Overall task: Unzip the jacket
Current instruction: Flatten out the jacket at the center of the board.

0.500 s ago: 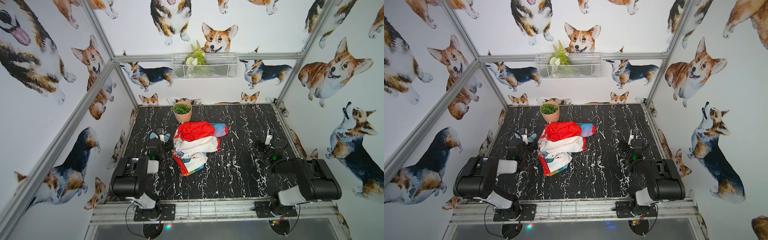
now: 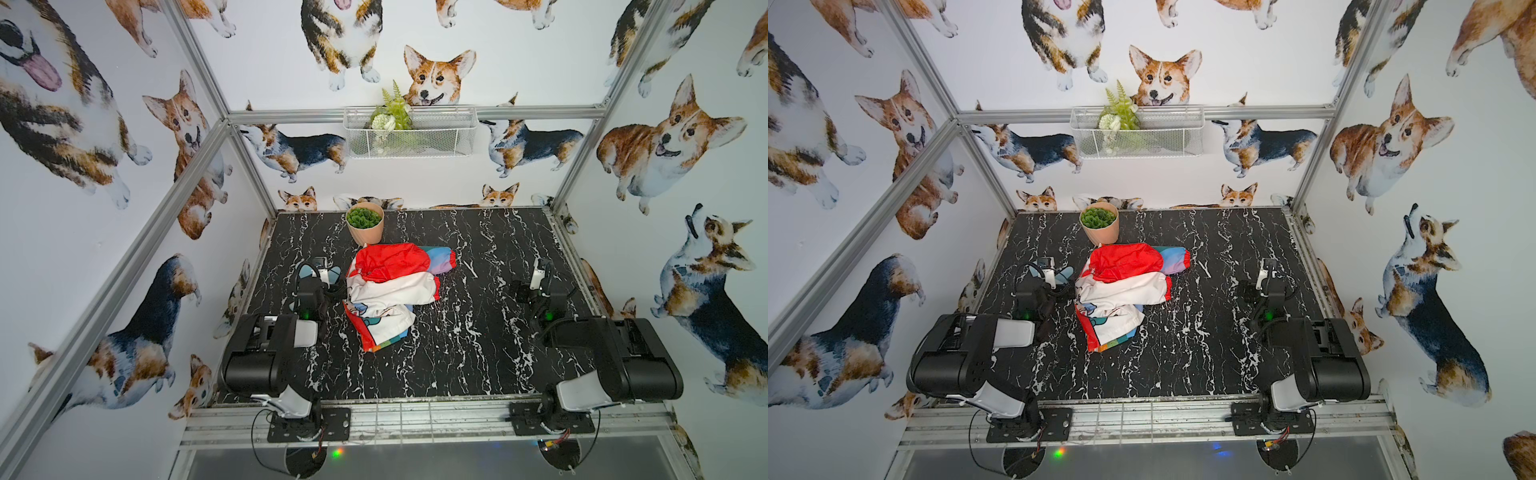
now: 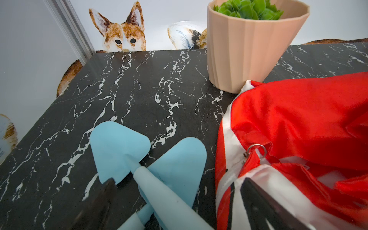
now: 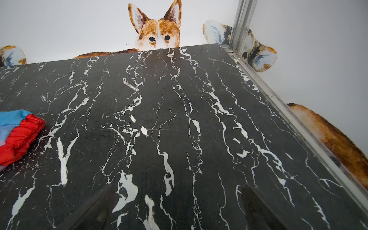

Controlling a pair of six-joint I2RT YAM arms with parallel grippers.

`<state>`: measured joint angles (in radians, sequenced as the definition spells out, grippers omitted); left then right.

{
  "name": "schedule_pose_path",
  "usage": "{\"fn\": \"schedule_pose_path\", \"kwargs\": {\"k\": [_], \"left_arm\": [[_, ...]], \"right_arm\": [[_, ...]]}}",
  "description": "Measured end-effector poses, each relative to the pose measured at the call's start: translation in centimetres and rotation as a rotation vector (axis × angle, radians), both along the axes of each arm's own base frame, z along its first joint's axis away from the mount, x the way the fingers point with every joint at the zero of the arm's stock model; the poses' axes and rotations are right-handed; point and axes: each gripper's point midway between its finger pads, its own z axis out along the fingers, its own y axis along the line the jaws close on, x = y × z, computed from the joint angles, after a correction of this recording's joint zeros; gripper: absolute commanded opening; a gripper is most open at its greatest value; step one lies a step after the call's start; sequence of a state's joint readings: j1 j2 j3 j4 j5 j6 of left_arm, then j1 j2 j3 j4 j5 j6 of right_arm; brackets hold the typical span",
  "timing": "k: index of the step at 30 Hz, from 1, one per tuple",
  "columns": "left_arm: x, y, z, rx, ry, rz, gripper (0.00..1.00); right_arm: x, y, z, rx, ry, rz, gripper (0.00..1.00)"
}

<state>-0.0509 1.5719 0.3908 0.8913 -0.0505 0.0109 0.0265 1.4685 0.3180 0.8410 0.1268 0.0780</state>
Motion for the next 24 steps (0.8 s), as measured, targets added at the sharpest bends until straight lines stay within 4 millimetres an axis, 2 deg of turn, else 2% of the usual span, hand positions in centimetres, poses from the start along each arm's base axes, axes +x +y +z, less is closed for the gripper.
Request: {"fn": "schedule_pose_path", "kwargs": {"k": [9,13,20,22,24], "left_arm": [[0.0,0.0,0.0,0.000,0.000,0.001,1.00],[-0.7,0.0,-0.4,0.003,0.005,0.002,1.00],[-0.8,-0.4,0.0,0.010,-0.015,-0.009,1.00],[-0.5,-0.4,-0.1,0.013,-0.009,-0.004,1.00],[-0.2,-0.3,0.2,0.015,-0.016,0.002,1.00]], "right_arm": [[-0.1,0.0,-0.1,0.000,0.002,0.000,1.00],[-0.9,0.2,-0.2,0.006,-0.005,0.013,1.00],[-0.5,0.6,2.3,0.009,-0.067,0.025,1.00],[-0.2,0.6,1.9,0.009,-0.051,0.025,0.99],[-0.2,0.6,0.5,0.005,-0.014,0.027,1.00]]}}
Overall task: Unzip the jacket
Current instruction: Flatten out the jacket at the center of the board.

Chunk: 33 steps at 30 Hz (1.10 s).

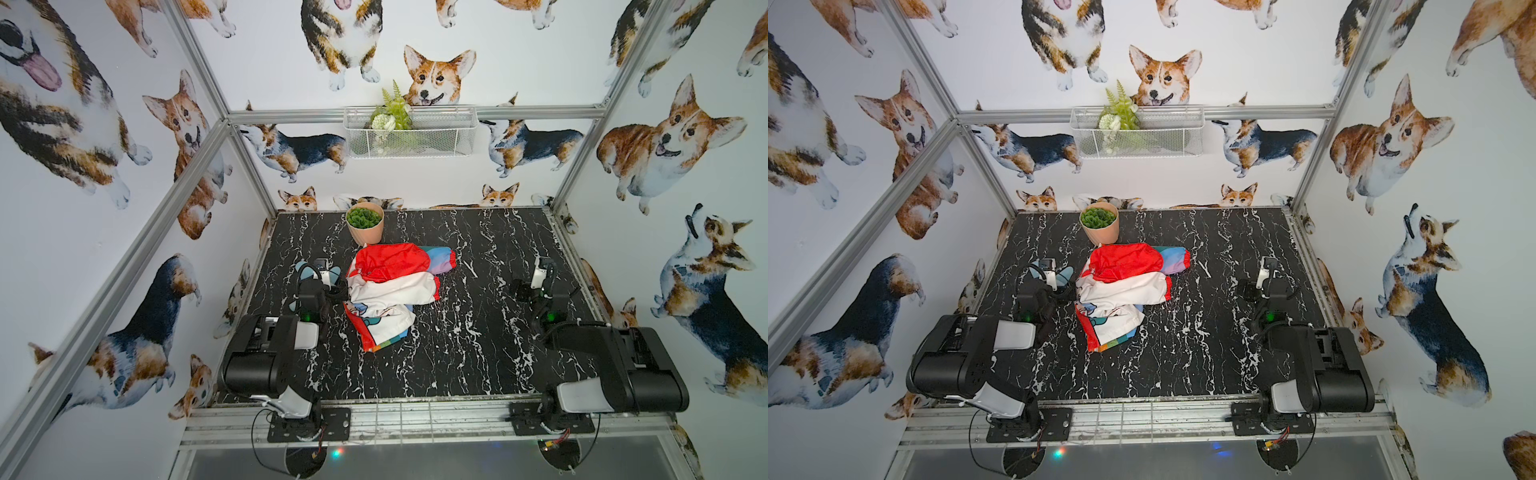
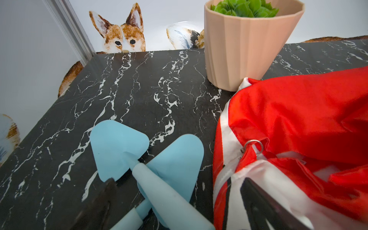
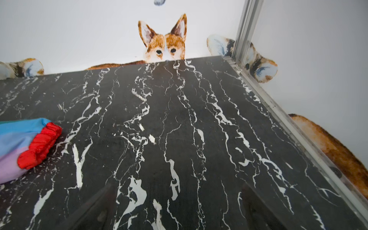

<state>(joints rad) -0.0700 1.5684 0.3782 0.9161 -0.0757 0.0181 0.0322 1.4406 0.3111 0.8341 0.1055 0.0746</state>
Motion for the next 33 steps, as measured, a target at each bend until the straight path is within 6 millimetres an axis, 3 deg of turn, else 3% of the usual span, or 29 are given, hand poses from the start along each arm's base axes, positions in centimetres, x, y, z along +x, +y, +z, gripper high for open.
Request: {"fn": "schedule_pose_path", "kwargs": {"k": [9,12,15,18,20,22,27,31,33], "left_arm": [[0.1,0.1,-0.1,0.004,0.009,0.009,1.00],[-0.2,0.2,0.1,0.033,0.003,0.050,1.00],[-0.6,0.0,1.5,0.061,-0.026,0.085,1.00],[-0.7,0.4,4.4,0.084,-0.068,0.145,1.00],[-0.6,0.4,7.3,0.080,-0.113,0.190,1.00],[-1.1,1.7,9.1,0.044,-0.117,0.300,1.00],[-2.3,3.4,10.8,-0.072,-0.075,0.448,1.00],[-2.7,2.0,8.9,-0.180,0.023,0.407,1.00],[-2.9,0.8,7.9,-0.214,0.076,0.369,1.00]], "right_arm": [[-0.1,0.0,-0.5,0.000,0.014,0.000,1.00],[-0.4,0.2,0.2,-0.002,-0.006,0.006,1.00],[-0.7,1.2,3.0,-0.019,-0.067,0.029,1.00],[-0.5,2.1,6.4,-0.018,-0.116,0.061,1.00],[-0.7,2.2,9.8,-0.005,-0.178,0.065,0.99],[-1.1,2.2,11.1,0.045,-0.206,0.053,0.99],[-2.5,0.5,12.0,0.277,-0.159,-0.117,0.99],[-3.7,-0.2,10.5,0.408,-0.103,-0.200,0.99],[-4.2,0.6,9.4,0.469,-0.059,-0.180,0.99]]}}
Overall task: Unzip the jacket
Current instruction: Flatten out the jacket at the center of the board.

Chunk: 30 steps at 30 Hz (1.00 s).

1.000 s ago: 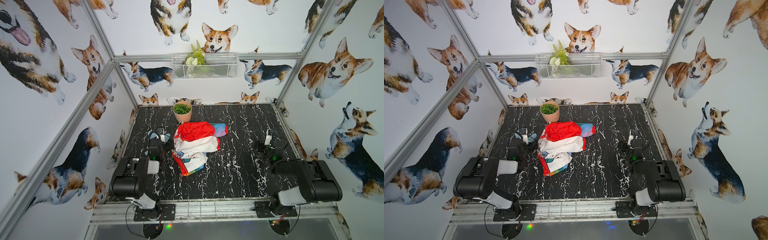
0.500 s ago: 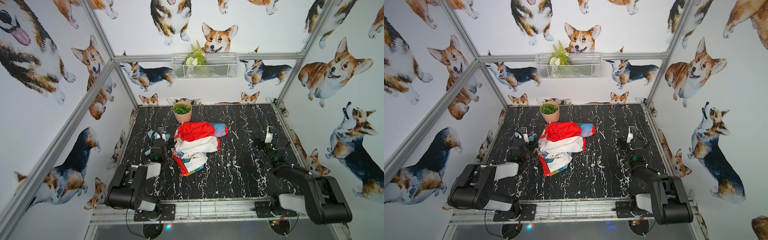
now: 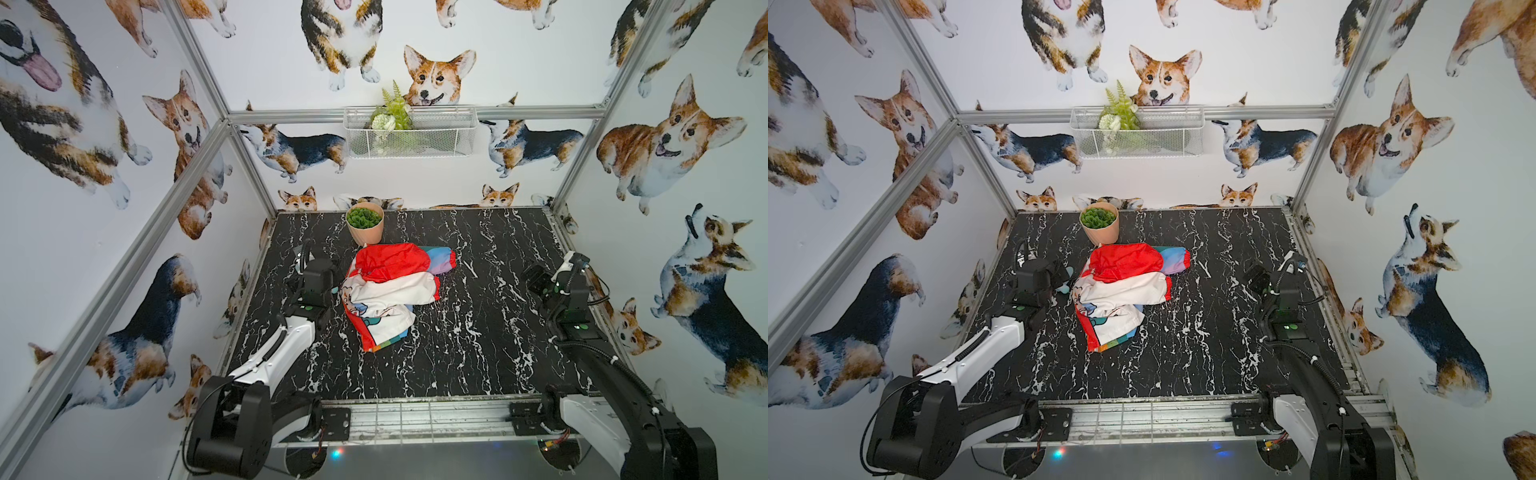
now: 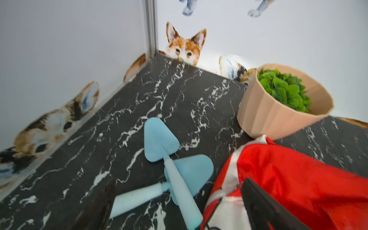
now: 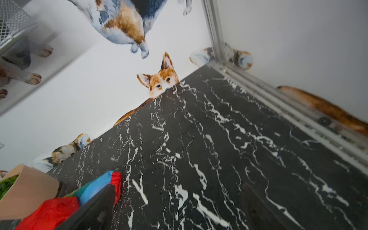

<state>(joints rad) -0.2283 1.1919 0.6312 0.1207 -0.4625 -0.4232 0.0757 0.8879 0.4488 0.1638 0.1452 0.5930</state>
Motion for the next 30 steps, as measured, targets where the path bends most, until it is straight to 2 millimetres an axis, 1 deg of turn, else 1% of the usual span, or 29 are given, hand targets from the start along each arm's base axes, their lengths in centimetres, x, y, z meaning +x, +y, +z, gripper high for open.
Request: {"fn": "schedule_pose_path", "kwargs": {"k": [3,4,5,6,8,9,11,13,17,19,23,25,26,29,30], "left_arm": [[-0.6,-2.7,-0.6,-0.030,0.042,-0.082,1.00],[-1.0,-4.0,-0.8,-0.031,0.057,-0.122,1.00],[-1.2,-4.8,-0.9,-0.031,0.067,-0.147,1.00],[-1.6,-6.1,-1.0,-0.035,0.080,-0.188,1.00],[-2.3,-8.3,-1.3,-0.031,0.110,-0.254,1.00],[-2.6,-9.2,-1.3,-0.026,0.122,-0.280,1.00],[-3.4,-11.6,-1.4,-0.034,0.143,-0.362,1.00],[-4.0,-13.2,-1.8,-0.045,0.169,-0.421,1.00],[-5.6,-15.9,-2.7,-0.071,0.221,-0.537,1.00],[-6.0,-16.4,-3.0,-0.085,0.234,-0.562,1.00],[-6.7,-16.1,-3.4,-0.107,0.248,-0.559,1.00],[-6.8,-15.5,-3.6,-0.120,0.254,-0.543,1.00],[-6.8,-15.0,-3.8,-0.129,0.256,-0.531,1.00],[-6.7,-13.4,-4.4,-0.167,0.269,-0.482,1.00],[-6.6,-12.7,-4.7,-0.186,0.272,-0.463,1.00]], "right_arm": [[-0.1,1.4,-0.7,0.072,0.024,0.062,1.00],[0.0,2.1,-1.0,0.092,0.042,0.090,0.99],[0.2,2.7,-1.3,0.098,0.065,0.110,0.99],[0.4,3.7,-1.5,0.105,0.090,0.148,1.00],[0.8,6.6,-1.8,0.115,0.142,0.249,0.99],[1.1,7.7,-1.9,0.102,0.167,0.289,1.00],[1.7,10.4,-2.3,0.082,0.218,0.381,1.00],[1.6,12.4,-3.3,0.074,0.278,0.446,1.00],[0.6,17.7,-5.9,0.032,0.396,0.616,0.95],[0.1,19.8,-6.6,0.031,0.433,0.682,0.92],[-0.1,23.2,-7.3,0.023,0.470,0.766,0.84],[0.0,24.1,-7.8,0.022,0.486,0.782,0.80],[0.1,24.5,-8.4,0.032,0.510,0.788,0.79],[1.6,25.3,-9.4,0.042,0.550,0.765,0.78],[2.1,25.7,-9.4,0.046,0.553,0.768,0.78]]}}
